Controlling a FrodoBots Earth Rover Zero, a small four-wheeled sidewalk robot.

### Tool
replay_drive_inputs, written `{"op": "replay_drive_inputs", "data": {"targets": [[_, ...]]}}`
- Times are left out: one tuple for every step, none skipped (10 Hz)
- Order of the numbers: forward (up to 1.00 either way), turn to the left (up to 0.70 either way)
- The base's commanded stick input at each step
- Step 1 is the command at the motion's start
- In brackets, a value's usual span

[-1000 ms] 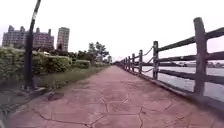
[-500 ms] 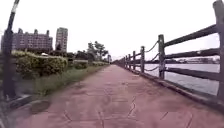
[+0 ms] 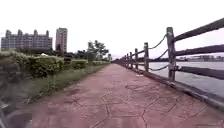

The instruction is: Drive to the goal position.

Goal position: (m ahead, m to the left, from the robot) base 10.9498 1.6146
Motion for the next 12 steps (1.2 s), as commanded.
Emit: {"op": "replay_drive_inputs", "data": {"targets": [[1.00, 0.00], [1.00, 0.00], [1.00, 0.00], [1.00, 0.00], [1.00, 0.00], [1.00, 0.00], [1.00, 0.00], [1.00, 0.00], [1.00, 0.00], [1.00, 0.00], [1.00, 0.00], [1.00, 0.00]]}}
